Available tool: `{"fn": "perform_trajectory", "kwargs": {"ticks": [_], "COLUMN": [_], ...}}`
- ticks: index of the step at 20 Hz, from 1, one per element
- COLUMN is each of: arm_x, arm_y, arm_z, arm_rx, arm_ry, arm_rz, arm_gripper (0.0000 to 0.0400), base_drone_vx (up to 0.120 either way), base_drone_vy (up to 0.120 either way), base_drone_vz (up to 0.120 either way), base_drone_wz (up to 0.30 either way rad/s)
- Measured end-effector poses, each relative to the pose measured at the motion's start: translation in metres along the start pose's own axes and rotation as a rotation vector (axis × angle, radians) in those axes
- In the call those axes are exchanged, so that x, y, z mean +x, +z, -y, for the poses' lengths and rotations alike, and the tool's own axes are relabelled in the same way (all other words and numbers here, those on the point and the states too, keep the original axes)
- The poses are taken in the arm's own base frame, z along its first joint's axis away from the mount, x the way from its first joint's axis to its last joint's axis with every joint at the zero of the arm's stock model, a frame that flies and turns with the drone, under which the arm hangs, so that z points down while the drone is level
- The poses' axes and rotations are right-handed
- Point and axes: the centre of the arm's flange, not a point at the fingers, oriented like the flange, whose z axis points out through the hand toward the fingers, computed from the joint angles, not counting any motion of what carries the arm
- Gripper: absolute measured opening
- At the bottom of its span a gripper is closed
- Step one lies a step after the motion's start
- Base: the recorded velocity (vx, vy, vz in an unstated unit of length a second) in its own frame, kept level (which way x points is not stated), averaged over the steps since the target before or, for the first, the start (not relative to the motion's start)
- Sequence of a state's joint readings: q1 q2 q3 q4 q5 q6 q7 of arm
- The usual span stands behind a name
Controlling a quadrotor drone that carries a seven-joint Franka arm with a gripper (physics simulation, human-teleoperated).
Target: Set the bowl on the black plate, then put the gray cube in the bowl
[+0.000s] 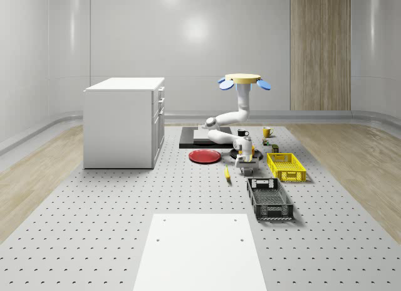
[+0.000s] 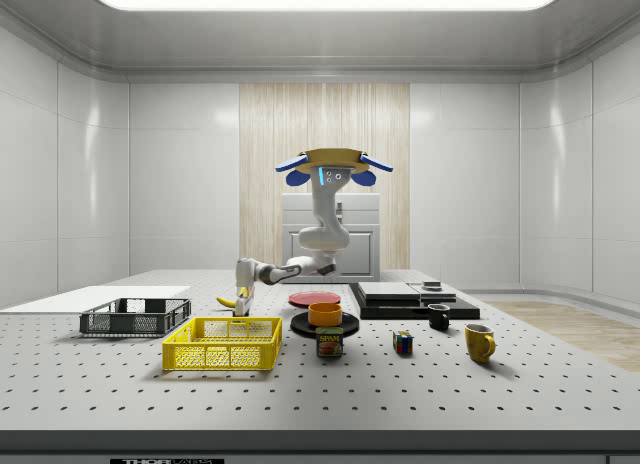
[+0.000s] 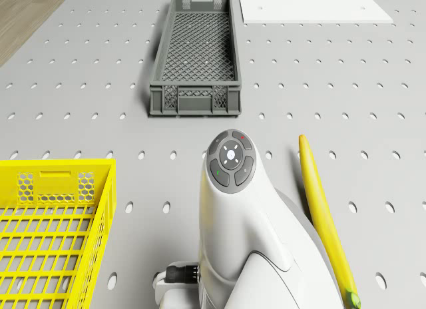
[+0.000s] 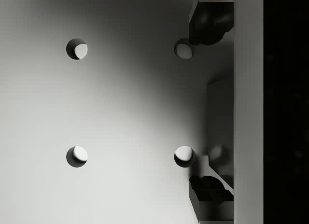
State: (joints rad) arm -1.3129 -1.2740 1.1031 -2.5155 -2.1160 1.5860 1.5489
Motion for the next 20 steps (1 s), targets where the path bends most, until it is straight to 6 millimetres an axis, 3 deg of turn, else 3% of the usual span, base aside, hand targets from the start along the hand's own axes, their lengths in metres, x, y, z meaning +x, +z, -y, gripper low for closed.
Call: {"fn": "perform_trajectory", "kwargs": {"ticks": [5, 12, 20], "arm_x": [0.001, 0.002, 0.021], "arm_y": [-0.001, -0.018, -0.024], "arm_z": [0.001, 0.002, 0.017], "arm_rx": [0.000, 0.000, 0.000], "arm_ry": [0.000, -0.001, -0.001], "arm_rz": [0.000, 0.000, 0.000], "arm_gripper": [0.0400, 0.0400, 0.0400], "base_drone_vx": [0.000, 0.000, 0.000], "base_drone_vy": [0.000, 0.000, 0.000], "base_drone_vz": [0.000, 0.000, 0.000], "base_drone_wz": [0.000, 0.000, 0.000]}}
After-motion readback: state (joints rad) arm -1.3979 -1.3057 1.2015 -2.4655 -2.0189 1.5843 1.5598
